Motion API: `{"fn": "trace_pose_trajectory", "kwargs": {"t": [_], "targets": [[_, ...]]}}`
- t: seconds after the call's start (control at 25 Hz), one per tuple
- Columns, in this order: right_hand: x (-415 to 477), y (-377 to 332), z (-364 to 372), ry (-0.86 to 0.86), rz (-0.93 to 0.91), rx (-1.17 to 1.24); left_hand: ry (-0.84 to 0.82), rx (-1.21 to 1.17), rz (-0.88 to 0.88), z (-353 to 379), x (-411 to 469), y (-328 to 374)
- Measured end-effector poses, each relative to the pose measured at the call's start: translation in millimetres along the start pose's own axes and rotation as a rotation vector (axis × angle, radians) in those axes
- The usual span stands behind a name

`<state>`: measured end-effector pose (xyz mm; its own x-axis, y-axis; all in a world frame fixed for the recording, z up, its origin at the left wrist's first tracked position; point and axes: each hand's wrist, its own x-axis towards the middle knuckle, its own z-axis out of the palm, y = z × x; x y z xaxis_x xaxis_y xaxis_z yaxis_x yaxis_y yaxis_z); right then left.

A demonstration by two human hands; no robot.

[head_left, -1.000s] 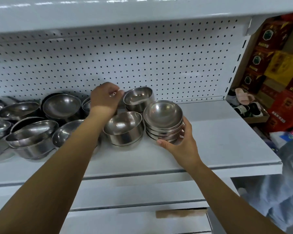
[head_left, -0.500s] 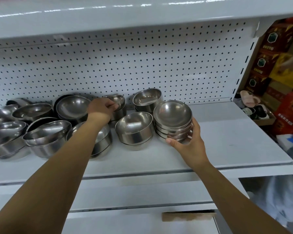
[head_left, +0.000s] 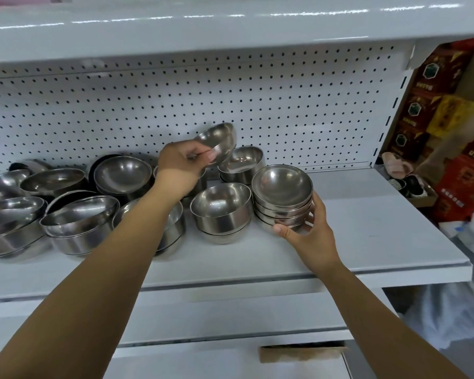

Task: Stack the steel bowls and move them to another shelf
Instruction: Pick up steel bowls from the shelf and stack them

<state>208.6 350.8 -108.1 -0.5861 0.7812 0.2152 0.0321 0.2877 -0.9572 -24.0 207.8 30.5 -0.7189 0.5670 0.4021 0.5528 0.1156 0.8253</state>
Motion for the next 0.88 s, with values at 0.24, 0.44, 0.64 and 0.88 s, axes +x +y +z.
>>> {"fn": "trace_pose_trajectory", "kwargs": {"t": [0.24,0.44,0.64,0.88], "targets": [[-0.2,3.0,0.1,0.010,-0.011,-0.009,-0.233,-0.074,0.128,36.3,-20.5,35.6],[-0.7,3.0,-1.5,0.012,-0.028,-0.010,-0.434,0.049,0.260,62.1,-32.2,28.5],[-1.6,-0.2,-3.1,0.018,-0.009,-0.011,-0.535,0.071,0.206,66.8,-36.3,18.9],[-0.2,2.8,-3.6,-0.012,0.013,0.010,-0.558,0.100,0.157,59.6,-32.3,26.6]]}}
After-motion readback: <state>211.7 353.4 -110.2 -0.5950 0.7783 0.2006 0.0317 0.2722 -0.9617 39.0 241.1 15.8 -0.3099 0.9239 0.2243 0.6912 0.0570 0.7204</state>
